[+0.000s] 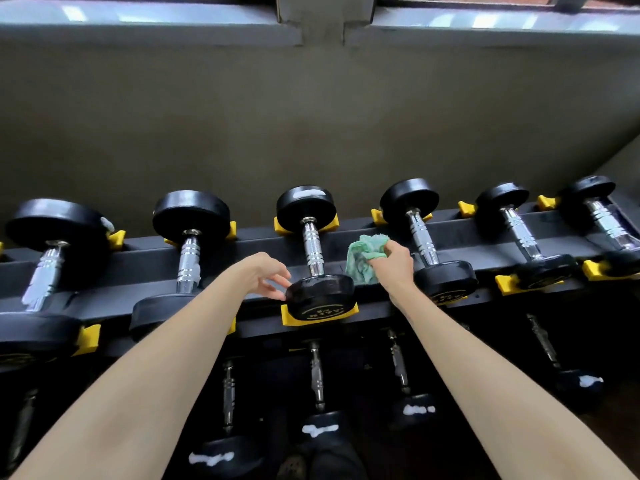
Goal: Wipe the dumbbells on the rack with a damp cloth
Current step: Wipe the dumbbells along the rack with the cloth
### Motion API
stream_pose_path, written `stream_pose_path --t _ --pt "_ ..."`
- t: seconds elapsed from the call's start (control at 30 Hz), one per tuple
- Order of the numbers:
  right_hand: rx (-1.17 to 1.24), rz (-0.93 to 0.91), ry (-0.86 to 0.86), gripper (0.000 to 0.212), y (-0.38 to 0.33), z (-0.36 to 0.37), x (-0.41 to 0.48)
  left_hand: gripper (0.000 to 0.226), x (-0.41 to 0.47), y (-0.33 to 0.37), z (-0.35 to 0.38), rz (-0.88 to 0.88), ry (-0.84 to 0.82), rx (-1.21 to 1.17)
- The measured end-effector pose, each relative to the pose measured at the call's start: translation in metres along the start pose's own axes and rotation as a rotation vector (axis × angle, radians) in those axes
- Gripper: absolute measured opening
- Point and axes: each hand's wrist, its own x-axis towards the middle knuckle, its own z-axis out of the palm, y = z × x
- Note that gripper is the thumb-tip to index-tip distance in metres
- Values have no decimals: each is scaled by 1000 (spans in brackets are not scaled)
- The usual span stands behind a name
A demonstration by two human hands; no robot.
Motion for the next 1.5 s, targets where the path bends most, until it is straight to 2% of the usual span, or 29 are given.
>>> stream_pose_path --t 0.13,0.3,0.4,0.5,0.6,0.7,0.77,0.9,1.03,1.1,1.17,1.3,1.5 --pt "91 -121 -123 29 -18 22 30 26 15 13 4 -23 19 27" --pt "52 -306 -157 27 -36 60 63 30 34 26 7 -45 14 -117" --pt "-4 -373 -198 29 -28 69 74 34 49 28 11 -35 103 -274" --pt "-69 -496 -313 22 -21 63 78 34 60 28 16 -18 185 -429" --pt "-135 -588 -472 19 -20 56 71 27 64 30 19 -32 218 -467" --pt "-130 -546 -641 25 -19 48 58 25 62 33 23 -22 207 -460" --pt "-181 -497 -709 20 -16 43 48 31 60 34 22 -15 202 -462" --pt "-233 -453 -743 26 -14 40 33 37 52 37 15 2 185 -446" --pt "-359 -456 -769 10 -31 44 29 34 45 38 9 -2 172 -433" --pt "-438 -469 -781 23 -41 49 24 32 42 37 5 -4 164 -431" --pt "-460 -451 -820 25 -48 52 21 32 39 36 1 -7 163 -433" --pt "-365 -374 -936 25 -55 47 21 33 35 30 -7 -21 174 -425" --pt "-150 -264 -998 27 -55 34 20 33 34 23 -7 -29 168 -426"
